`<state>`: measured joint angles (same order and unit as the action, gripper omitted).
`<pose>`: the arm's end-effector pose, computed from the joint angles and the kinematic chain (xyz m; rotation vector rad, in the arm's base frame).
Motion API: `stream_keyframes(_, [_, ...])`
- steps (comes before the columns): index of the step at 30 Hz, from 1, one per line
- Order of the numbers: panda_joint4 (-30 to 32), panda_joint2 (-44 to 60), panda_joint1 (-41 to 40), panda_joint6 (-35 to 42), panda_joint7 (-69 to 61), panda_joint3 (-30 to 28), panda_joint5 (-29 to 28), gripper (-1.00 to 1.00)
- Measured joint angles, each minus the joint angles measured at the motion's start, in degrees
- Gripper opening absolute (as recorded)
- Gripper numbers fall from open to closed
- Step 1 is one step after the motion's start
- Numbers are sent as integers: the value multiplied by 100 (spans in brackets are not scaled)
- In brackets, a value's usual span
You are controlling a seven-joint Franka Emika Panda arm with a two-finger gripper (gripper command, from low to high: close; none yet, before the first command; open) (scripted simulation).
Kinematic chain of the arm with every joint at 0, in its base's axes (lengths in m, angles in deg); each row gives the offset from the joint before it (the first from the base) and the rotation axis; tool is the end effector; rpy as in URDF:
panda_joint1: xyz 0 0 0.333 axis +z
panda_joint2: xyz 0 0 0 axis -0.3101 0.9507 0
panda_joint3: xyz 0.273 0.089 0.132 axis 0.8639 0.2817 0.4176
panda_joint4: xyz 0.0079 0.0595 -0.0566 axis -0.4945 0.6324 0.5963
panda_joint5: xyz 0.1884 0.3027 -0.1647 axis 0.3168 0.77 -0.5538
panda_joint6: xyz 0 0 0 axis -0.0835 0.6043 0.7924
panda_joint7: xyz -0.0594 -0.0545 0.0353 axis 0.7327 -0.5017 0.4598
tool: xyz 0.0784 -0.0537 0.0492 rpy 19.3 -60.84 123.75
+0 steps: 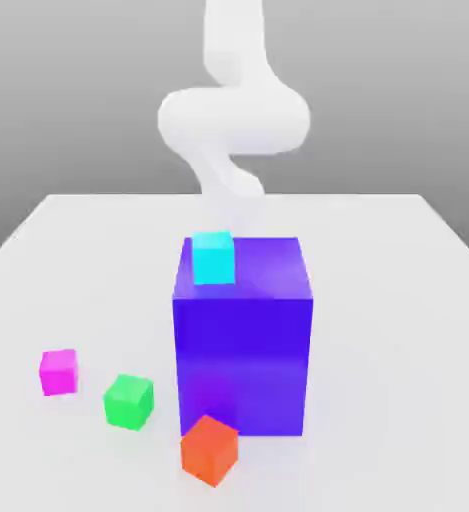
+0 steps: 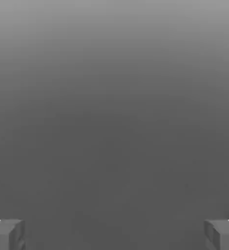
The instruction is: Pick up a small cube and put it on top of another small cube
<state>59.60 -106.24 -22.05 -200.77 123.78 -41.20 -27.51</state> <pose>0.3795 -0.0284 0.6612 -2.4240 1.2308 -0.9510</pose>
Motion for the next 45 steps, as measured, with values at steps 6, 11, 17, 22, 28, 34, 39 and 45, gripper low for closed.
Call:
stream_keyframes(6, [702,1267,-956,-793,1105,-167,-286,0])
stream_keyframes(11, [1266,2276,-1652,-1429,1933,-423,-439,0])
stream_keyframes(17, [1947,3485,-2295,-2204,2727,-894,-346,0])
stream_keyframes(22, [2417,4508,-2884,-2875,2841,-1024,376,0])
stream_keyframes(28, [2237,5751,-3393,-3851,2413,-359,1036,0])
stream_keyframes(34, [2215,5865,-3451,-3953,2397,-294,1056,-100])
stream_keyframes(39, [2321,5341,-3295,-3532,2583,-506,822,-100])
stream_keyframes(45, [2451,4536,-3122,-2517,2669,-543,336,-100])
